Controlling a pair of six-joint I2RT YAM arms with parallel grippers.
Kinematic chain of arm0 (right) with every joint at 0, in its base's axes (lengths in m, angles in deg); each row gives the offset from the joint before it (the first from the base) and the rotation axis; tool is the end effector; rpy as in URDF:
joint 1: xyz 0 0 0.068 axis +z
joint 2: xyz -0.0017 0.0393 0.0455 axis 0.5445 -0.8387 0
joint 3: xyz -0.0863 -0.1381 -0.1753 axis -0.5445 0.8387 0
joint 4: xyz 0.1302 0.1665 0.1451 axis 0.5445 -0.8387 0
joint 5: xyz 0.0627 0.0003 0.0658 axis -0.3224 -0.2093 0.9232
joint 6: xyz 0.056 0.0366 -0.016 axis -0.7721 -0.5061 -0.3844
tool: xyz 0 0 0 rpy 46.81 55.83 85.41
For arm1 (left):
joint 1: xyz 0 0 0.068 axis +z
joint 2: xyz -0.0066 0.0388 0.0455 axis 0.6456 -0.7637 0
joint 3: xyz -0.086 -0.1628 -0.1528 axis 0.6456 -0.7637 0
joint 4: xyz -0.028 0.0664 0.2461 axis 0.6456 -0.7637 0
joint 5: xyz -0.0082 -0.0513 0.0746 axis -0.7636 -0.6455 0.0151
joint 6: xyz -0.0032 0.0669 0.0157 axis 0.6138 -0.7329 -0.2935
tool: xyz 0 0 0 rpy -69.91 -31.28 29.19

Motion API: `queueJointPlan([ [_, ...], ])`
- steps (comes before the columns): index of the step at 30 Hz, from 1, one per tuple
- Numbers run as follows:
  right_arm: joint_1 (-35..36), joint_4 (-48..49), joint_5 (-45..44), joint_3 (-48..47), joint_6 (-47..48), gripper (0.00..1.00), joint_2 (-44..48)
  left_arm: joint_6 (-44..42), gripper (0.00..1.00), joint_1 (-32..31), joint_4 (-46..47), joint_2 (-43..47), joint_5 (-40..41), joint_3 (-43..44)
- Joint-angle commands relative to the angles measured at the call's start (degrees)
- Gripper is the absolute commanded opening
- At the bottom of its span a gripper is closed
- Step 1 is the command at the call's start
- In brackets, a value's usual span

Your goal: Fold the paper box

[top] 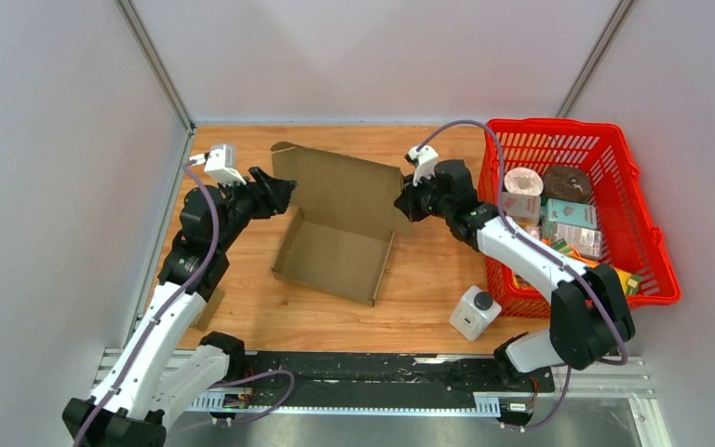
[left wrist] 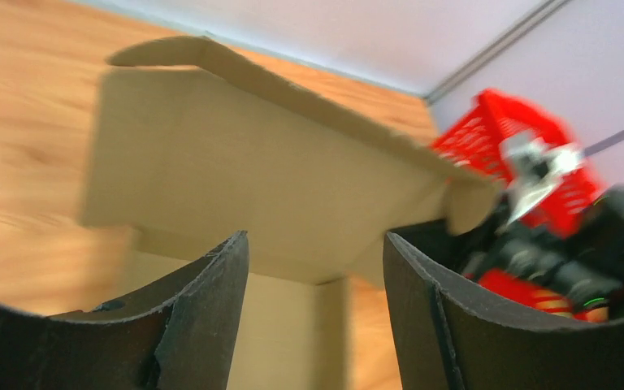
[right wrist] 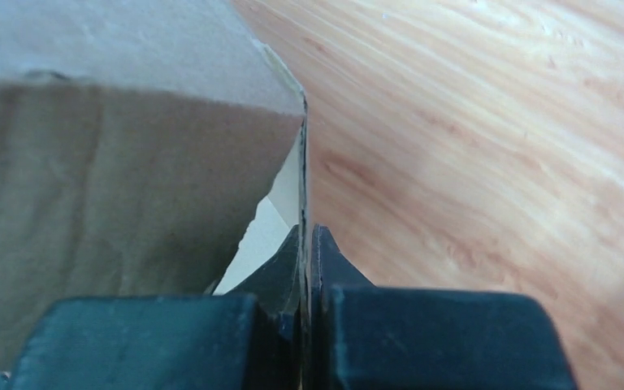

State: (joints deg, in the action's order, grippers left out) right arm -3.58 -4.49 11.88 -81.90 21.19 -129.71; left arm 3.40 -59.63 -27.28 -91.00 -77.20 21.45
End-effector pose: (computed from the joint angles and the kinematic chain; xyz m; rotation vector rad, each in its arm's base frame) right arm 0.2841 0.1734 0.2248 -0.5734 2.0518 0.5833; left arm 0.2218 -0.0826 0.3354 -0.2165 1.7570 -0.7915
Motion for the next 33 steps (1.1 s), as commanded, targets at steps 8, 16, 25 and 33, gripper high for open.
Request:
queueJointPlan([
  [8, -6.29, -9.46, 20.48, -16.47, 12.79, 0.00, -12.21, -17.78, 0.80, 21.53, 19.63, -22.01, -23.33, -1.45],
  [16, -6.56, -10.78, 18.39, -18.14, 12.36, 0.00, -14.23, -20.60, 0.74, 21.62, 24.53, -34.85, -26.86, 3.76],
  [25, -4.27, -16.22, -1.74, -18.84, -0.21, 0.48, -9.93, -21.92, 0.29, 19.69, 29.38, -33.37, -25.00, 0.41],
  [33, 1.87, -14.12, -11.66, -17.08, -4.43, 0.10, -7.99, -24.90, 0.11, 13.89, 28.77, -28.28, -19.99, -3.36],
])
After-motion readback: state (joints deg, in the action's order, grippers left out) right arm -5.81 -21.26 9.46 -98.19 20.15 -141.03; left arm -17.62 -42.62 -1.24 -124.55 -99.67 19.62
